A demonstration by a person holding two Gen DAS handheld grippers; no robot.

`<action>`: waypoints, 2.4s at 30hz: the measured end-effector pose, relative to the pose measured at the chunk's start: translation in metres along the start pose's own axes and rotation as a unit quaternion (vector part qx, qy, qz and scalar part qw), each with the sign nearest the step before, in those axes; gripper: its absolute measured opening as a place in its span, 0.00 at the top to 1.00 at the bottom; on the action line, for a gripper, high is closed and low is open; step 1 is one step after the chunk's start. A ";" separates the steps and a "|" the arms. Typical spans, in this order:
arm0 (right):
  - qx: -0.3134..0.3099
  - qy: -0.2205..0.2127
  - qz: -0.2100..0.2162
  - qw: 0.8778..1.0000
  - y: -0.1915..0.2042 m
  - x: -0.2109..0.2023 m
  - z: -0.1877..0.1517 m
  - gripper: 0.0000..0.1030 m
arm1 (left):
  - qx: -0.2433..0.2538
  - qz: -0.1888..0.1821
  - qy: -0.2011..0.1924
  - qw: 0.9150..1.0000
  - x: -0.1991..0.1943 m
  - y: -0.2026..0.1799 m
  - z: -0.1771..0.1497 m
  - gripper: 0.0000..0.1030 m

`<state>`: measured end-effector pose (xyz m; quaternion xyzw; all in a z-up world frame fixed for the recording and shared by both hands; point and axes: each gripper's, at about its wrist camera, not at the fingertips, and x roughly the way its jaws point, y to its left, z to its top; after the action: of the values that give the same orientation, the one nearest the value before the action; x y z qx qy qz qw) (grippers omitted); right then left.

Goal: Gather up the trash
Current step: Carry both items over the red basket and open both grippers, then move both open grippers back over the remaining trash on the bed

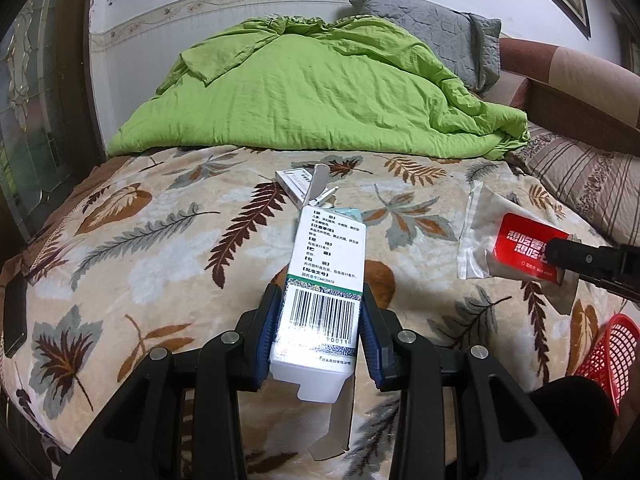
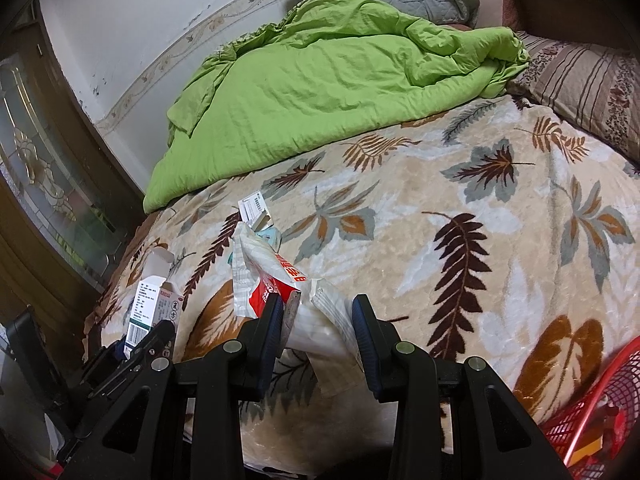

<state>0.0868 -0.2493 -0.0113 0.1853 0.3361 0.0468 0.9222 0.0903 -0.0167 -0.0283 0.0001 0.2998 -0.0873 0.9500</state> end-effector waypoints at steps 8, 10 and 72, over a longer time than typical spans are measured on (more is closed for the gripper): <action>0.027 -0.027 -0.025 0.999 -0.031 -0.044 0.009 0.62 | 0.021 -0.067 -0.004 0.998 -0.016 -0.030 0.010 0.65; 0.043 -0.036 -0.040 0.998 -0.049 -0.065 0.008 0.62 | 0.030 -0.093 -0.002 0.995 -0.019 -0.044 0.013 0.65; 0.027 0.019 -0.052 0.998 -0.054 -0.061 0.006 0.42 | -0.089 -0.131 0.119 0.980 0.117 0.028 0.087 0.39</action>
<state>0.0418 -0.3147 0.0097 0.1913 0.3636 -0.0073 0.9117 0.2384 -0.0129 -0.0247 -0.1135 0.4147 -0.1835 0.8840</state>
